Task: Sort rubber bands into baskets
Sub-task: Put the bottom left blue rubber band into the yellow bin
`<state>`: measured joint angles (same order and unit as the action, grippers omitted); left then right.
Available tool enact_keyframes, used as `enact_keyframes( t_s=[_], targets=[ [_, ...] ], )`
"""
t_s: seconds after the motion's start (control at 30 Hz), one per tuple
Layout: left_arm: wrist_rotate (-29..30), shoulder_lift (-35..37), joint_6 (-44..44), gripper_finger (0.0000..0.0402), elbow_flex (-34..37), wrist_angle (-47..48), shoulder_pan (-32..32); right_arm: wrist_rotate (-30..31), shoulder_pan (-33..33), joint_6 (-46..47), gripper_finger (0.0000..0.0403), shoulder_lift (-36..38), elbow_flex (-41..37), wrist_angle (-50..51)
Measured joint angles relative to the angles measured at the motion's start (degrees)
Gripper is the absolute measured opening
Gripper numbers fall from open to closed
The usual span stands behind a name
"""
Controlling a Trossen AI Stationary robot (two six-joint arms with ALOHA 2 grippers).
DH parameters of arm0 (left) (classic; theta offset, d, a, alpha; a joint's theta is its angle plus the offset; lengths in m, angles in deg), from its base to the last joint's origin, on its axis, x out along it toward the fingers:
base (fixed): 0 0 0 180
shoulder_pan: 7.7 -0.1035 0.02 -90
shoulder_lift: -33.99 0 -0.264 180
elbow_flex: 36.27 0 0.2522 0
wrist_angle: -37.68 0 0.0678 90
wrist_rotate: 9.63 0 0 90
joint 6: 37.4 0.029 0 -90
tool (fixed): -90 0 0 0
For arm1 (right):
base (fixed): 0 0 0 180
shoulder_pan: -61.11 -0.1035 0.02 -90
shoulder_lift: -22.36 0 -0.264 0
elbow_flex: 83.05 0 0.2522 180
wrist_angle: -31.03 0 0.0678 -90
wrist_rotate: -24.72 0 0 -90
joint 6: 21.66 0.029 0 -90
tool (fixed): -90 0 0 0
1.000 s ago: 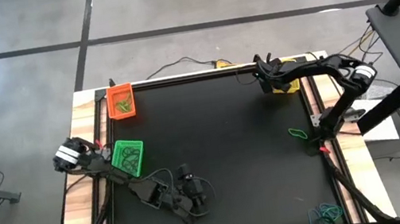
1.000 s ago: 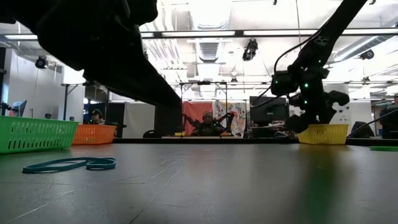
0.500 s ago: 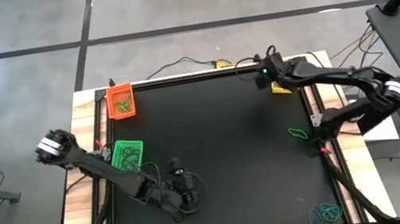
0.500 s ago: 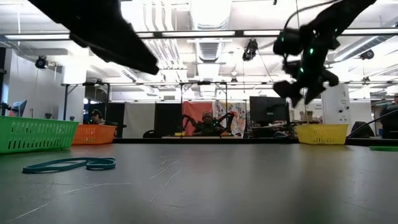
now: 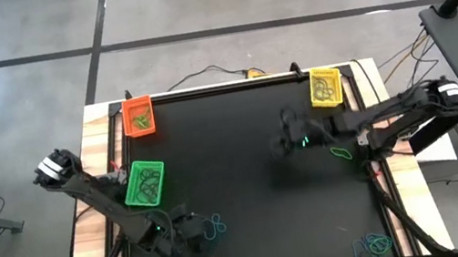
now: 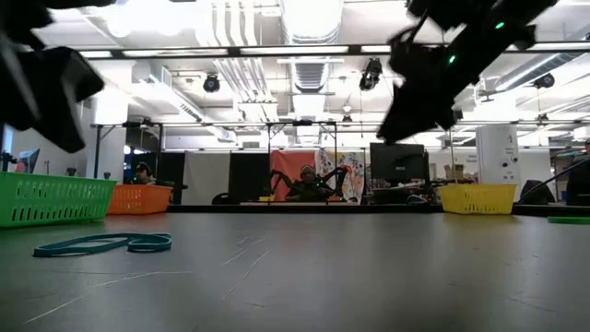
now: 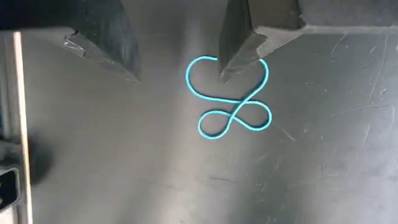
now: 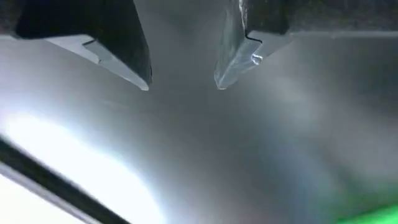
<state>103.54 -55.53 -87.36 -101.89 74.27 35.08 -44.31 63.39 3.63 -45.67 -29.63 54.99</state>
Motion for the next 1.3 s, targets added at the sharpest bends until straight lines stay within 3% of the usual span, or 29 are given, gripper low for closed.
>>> enact_keyframes(
  t_s=[0.17, 0.37, 0.63, 0.87, 1.07, 1.3],
  targets=[
    [7.1, -4.2, -2.4, 0.0194, 0.0, -0.3, 1.4, 0.0, -11.2, -4.0, 0.0169, -1.5, -3.6, -16.4],
    [12.3, -8.7, -4.8, 0.0220, 0.0, -3.2, -1.5, 4.1, -18.4, -3.9, 0.0169, -1.5, -3.8, -18.2],
    [15.0, -15.7, -2.5, 0.0272, 0.0, -8.6, -4.0, 4.7, -21.9, -3.9, 0.0168, -1.5, -3.8, -17.8],
    [18.5, -19.3, -4.8, 0.0276, -0.2, -9.4, -3.3, 4.7, -22.7, -4.1, 0.0164, -1.5, -3.8, -17.5],
    [17.4, -21.3, -10.3, 0.0224, -0.2, -9.8, -2.8, 4.6, -22.7, -4.3, 0.0160, -1.5, -3.8, -17.3],
    [18.0, -22.4, -13.9, 0.0090, 0.1, -10.7, -2.2, 4.6, -22.7, -3.4, 0.0155, -1.5, -3.8, -17.1]
  ],
)
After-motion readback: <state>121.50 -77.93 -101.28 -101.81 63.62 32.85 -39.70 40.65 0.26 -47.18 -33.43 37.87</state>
